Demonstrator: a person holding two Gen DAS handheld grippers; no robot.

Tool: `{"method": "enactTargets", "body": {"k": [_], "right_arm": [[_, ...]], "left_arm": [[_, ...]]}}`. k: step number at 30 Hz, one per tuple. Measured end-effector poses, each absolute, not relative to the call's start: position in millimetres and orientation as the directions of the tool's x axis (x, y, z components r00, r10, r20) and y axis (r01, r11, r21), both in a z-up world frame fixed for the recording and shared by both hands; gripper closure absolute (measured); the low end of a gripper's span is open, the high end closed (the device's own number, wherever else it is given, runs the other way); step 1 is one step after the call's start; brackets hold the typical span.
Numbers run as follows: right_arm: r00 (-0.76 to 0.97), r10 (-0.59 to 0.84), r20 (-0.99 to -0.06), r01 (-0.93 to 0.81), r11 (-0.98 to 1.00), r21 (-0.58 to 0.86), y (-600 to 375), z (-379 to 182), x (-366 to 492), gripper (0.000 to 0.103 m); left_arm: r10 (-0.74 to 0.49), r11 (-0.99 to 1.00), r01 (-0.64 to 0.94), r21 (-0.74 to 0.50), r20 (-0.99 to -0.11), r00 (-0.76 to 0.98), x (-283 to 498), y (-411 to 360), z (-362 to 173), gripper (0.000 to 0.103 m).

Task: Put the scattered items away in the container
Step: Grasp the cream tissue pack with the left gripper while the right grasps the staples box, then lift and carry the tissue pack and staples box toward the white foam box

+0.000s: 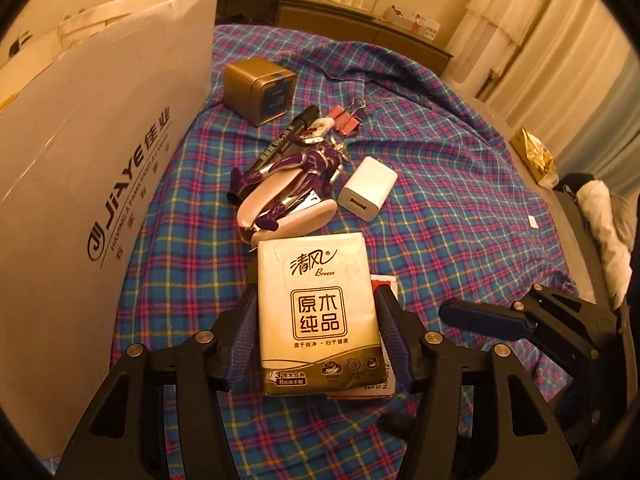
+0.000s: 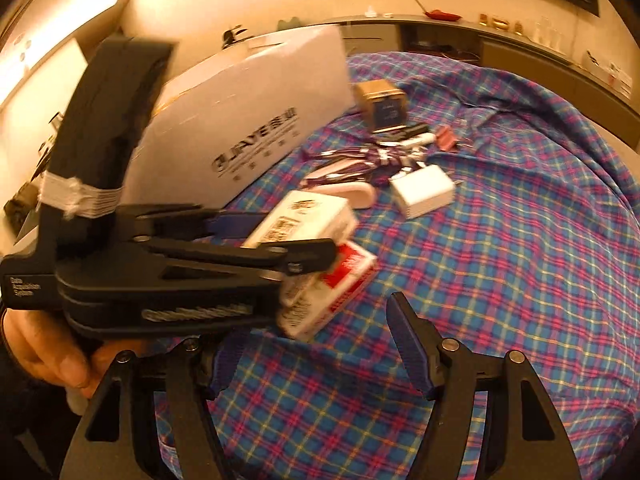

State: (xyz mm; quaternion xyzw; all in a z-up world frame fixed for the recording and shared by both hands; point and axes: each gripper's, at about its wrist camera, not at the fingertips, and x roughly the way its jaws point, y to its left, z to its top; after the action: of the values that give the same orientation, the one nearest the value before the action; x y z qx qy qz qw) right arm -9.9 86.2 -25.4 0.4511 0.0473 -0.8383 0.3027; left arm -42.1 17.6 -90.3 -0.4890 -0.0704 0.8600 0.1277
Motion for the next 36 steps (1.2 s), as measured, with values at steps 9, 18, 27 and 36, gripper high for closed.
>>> {"method": "enactTargets", "body": {"k": [9,18,27,36], "right_arm": [[-0.457,-0.399,-0.795,0.540,-0.835,0.109,57,-40,-15,0.033],[-0.463,-0.377,-0.802,0.476,-0.869,0.134,62,-52,-28,0.049],[-0.456,-0.346,-0.820,0.455,-0.882,0.119,66,-52,-33,0.059],[-0.493,-0.330,-0.805,0.484,-0.873,0.062,61,-42,-28,0.063]], "left_arm": [[0.208,-0.978,-0.128,-0.165,-0.824,-0.527,-41,9,-86,0.049],[0.207,-0.978,-0.083,-0.193,-0.806,-0.555,-36,-14,-75,0.049],[0.204,-0.978,-0.091,-0.187,-0.792,-0.575,-31,-14,-67,0.049],[0.175,-0.985,-0.102,-0.142,-0.761,-0.624,-24,-13,-54,0.049]]}}
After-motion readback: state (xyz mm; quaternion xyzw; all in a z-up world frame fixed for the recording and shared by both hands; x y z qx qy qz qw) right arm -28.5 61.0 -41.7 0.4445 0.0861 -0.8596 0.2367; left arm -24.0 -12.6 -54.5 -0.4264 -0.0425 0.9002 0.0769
